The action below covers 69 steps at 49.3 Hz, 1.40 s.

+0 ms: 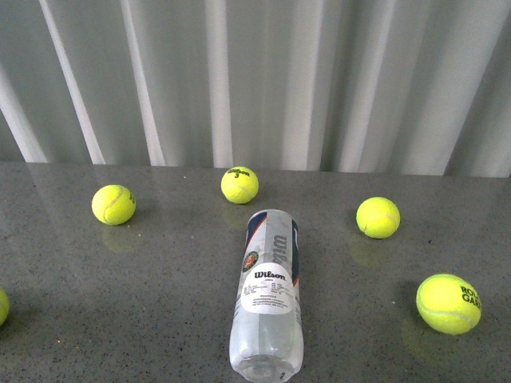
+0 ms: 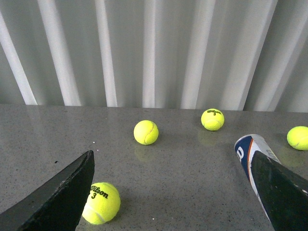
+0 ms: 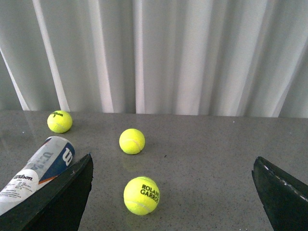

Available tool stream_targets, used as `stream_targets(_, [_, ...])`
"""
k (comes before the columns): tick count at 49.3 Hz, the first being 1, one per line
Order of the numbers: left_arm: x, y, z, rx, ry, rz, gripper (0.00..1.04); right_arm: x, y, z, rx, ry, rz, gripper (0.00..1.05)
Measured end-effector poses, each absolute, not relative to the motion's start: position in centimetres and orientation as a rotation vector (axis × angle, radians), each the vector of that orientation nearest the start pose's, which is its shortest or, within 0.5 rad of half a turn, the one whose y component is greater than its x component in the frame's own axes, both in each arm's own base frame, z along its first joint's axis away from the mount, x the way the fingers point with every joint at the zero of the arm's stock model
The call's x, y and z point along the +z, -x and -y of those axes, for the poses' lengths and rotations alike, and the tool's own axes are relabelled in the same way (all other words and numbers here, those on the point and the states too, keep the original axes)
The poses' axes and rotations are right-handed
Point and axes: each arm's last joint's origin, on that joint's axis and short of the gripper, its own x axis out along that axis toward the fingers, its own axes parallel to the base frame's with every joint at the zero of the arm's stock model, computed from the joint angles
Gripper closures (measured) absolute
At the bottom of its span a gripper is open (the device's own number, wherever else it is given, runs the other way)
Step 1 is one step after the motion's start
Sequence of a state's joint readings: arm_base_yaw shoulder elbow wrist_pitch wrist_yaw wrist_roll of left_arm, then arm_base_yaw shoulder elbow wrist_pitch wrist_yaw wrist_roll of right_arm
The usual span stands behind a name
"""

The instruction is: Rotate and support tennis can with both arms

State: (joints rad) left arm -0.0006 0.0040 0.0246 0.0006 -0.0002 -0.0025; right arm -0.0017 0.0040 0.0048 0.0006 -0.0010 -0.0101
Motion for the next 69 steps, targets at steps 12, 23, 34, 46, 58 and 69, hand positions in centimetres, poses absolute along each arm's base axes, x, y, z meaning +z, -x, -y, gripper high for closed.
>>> stream_targets(12, [17.2,-9.6,0.0,0.000,0.002,0.021,0.07,16.5,-9.8,0.0,-0.001,0.010,0.001,0.07])
stream_targets(23, [17.2,-9.6,0.0,0.000,0.002,0.021,0.07,16.5,-9.8,0.0,-0.001,0.010,0.001,0.07])
stream_targets(34, [17.2,-9.6,0.0,0.000,0.002,0.021,0.07,16.5,-9.8,0.0,-0.001,0.010,0.001,0.07])
stream_targets(46, [17.2,-9.6,0.0,-0.001,0.002,0.022,0.07,18.6,-10.7,0.7,-0.281,-0.038,-0.164,0.07])
stream_targets(58, [17.2,-9.6,0.0,0.000,0.002,0.022,0.07,27.4,-18.2,3.1,-0.278,-0.134,-0.058,0.07])
stream_targets(69, [17.2,-9.6,0.0,0.000,0.002,0.022,0.07,25.4,-33.1,1.3,-0.077,-0.336,-0.568,0.07])
